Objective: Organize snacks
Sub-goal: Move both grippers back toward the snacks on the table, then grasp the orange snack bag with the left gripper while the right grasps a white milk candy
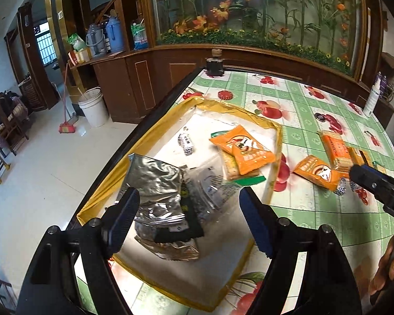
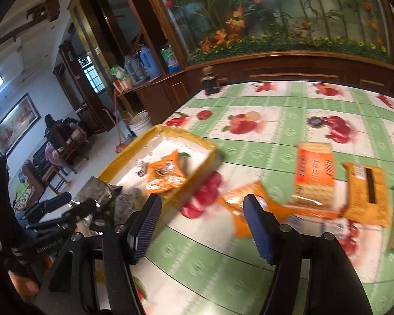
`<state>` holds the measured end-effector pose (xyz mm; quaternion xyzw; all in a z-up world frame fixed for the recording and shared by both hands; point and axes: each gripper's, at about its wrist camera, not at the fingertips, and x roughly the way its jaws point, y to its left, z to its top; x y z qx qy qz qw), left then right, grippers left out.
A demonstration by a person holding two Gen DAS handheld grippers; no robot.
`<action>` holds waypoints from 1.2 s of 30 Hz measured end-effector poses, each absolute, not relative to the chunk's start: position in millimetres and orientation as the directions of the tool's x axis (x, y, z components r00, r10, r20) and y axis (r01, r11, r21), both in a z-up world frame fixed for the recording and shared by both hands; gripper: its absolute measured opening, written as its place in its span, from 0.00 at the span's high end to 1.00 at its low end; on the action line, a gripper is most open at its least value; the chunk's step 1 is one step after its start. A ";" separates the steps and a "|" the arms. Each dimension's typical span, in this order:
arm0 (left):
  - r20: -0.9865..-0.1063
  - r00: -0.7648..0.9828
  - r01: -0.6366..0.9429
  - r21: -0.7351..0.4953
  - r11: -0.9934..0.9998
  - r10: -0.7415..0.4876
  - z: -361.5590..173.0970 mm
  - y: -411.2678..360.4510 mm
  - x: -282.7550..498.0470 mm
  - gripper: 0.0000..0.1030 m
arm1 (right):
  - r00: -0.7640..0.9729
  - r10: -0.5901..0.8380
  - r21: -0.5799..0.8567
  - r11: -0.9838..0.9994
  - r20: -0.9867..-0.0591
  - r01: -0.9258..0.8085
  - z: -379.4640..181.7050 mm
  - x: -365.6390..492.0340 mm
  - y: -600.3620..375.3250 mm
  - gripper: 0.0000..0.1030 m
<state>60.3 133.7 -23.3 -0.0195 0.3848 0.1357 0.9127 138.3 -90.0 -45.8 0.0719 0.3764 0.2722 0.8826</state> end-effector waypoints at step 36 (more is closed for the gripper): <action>-0.789 0.615 -0.021 -0.039 0.999 -0.018 -40.5 30.0 73.8 0.24 | 0.654 0.394 0.342 0.915 -0.645 -0.214 -72.3 80.2 -246.0 0.32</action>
